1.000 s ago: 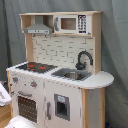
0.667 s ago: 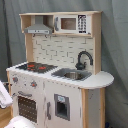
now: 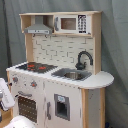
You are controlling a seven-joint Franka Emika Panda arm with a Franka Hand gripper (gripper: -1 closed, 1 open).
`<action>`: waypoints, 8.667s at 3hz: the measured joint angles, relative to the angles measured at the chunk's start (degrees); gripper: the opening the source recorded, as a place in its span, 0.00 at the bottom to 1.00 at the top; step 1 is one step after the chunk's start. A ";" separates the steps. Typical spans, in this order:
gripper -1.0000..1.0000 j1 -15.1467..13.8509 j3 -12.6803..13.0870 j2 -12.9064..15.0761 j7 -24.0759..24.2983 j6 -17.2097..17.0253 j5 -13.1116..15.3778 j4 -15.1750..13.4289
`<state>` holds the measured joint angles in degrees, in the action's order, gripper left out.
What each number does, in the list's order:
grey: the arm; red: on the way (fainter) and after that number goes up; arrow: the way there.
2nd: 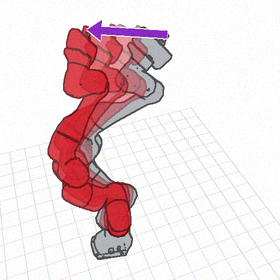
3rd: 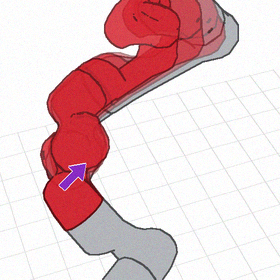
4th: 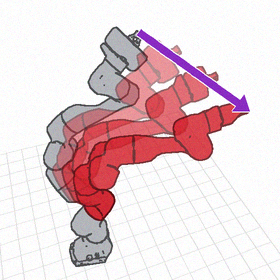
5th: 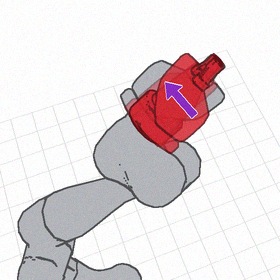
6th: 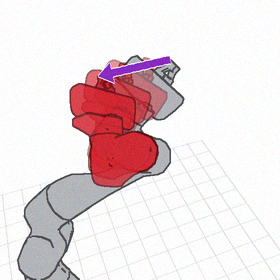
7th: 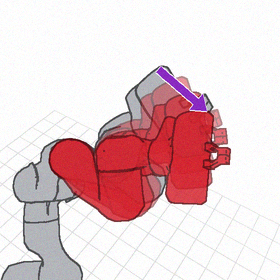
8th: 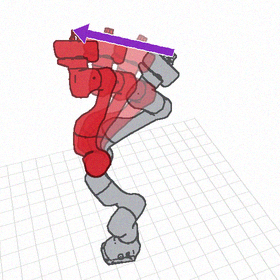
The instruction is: Play with the kitchen
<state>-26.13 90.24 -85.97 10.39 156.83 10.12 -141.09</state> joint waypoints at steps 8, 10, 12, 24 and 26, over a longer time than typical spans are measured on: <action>1.00 -14.16 7.38 -2.10 42.67 16.03 0.06 -0.21; 1.00 -21.16 7.78 -2.22 47.83 21.45 0.06 4.59; 0.00 -21.97 7.68 -2.22 48.12 21.36 0.06 6.11; 1.00 -10.84 11.98 1.13 51.54 -36.33 -0.96 25.11; 1.00 -11.07 12.24 1.26 51.74 -40.37 -0.93 29.96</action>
<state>-37.20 102.48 -84.71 62.13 116.47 9.19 -111.13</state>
